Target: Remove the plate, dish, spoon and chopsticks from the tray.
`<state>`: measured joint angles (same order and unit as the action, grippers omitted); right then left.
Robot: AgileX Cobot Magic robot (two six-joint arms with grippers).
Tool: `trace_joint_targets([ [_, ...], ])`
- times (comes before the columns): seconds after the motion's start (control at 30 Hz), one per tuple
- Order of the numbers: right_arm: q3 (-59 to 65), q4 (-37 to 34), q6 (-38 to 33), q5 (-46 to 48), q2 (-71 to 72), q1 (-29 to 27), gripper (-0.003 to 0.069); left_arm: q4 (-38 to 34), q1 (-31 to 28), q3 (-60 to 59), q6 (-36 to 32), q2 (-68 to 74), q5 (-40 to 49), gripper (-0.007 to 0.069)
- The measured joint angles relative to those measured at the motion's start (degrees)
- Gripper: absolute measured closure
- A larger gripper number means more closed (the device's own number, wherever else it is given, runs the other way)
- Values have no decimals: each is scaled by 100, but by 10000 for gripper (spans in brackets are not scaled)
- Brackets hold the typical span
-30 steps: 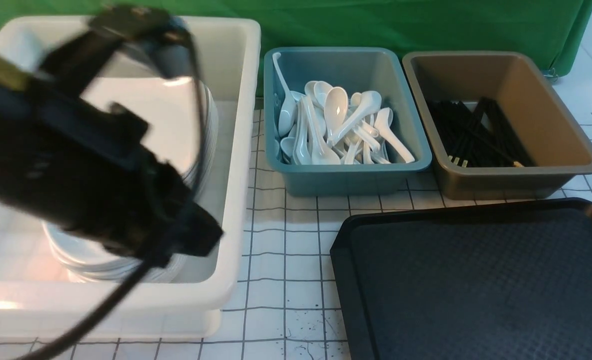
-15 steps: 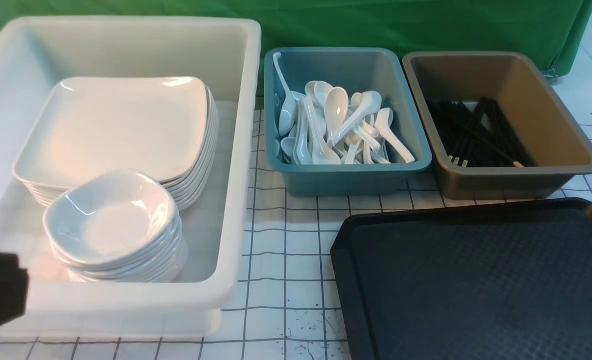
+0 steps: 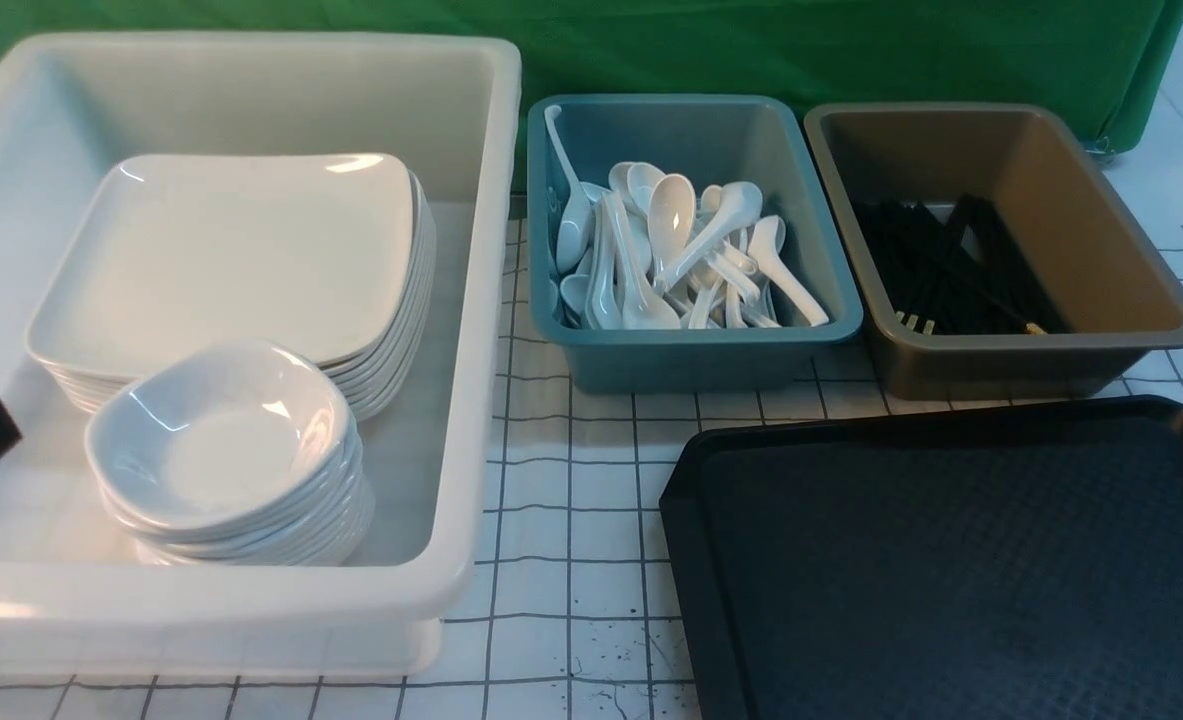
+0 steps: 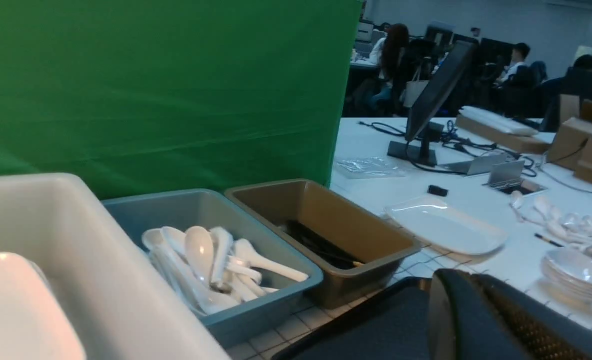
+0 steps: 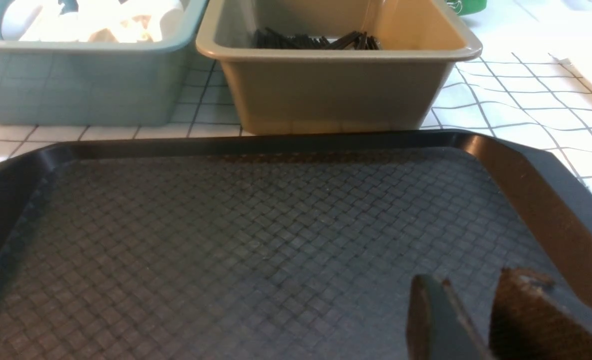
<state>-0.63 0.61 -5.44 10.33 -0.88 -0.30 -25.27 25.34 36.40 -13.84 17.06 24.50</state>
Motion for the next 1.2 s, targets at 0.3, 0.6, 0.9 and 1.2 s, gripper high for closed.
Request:
trace_joint_targets([
  [0.3, 0, 0, 0, 0, 0, 0, 419, 928, 0, -40, -59, 0, -2, 619],
  [0.6, 0, 0, 0, 0, 0, 0, 419, 1215, 0, -521, 247, -215, -483, 619],
  [0.9, 0, -2, 0, 0, 0, 0, 419, 2264, -1263, -2759, 1691, -1439, -1936, 606],
  [1.2, 0, -2, 0, 0, 0, 0, 419, 2042, -2479, -3669, 1745, -1706, -1526, 599],
])
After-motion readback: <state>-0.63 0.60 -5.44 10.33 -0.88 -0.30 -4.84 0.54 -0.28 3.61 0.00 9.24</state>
